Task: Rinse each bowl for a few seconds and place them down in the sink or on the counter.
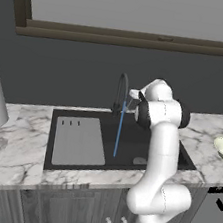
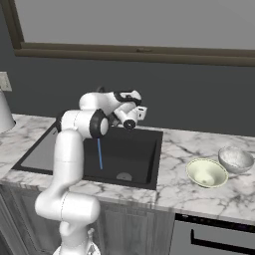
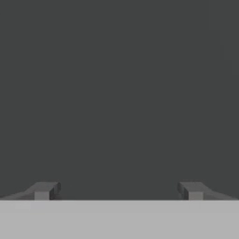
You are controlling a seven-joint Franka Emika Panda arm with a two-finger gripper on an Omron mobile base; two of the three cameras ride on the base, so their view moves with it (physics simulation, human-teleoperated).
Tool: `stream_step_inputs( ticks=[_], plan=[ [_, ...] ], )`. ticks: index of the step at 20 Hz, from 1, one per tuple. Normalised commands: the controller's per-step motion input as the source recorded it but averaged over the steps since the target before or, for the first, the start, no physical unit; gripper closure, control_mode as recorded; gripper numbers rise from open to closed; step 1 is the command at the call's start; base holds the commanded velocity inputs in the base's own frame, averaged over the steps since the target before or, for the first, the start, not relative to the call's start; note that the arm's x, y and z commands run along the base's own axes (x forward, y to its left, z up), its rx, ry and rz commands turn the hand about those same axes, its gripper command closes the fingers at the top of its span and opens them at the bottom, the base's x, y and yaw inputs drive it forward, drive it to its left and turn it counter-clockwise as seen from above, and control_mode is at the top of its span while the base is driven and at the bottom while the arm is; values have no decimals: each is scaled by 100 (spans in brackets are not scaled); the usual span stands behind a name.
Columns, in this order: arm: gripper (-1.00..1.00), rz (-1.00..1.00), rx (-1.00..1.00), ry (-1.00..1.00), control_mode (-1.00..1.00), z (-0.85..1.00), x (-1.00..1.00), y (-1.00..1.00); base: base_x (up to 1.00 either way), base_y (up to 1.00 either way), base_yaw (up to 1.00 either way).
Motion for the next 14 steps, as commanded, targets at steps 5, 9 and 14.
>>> stream_step_inputs(
  ticks=[5, 9, 14],
  plan=[
    [-100, 0, 0, 4, -100, 45, -31, -26, 0, 0, 0],
    [-100, 0, -1, 6, -100, 35, -36, -27, 0, 0, 0],
    [-100, 1, -3, 7, -100, 31, -38, -26, 0, 0, 0]
  ],
)
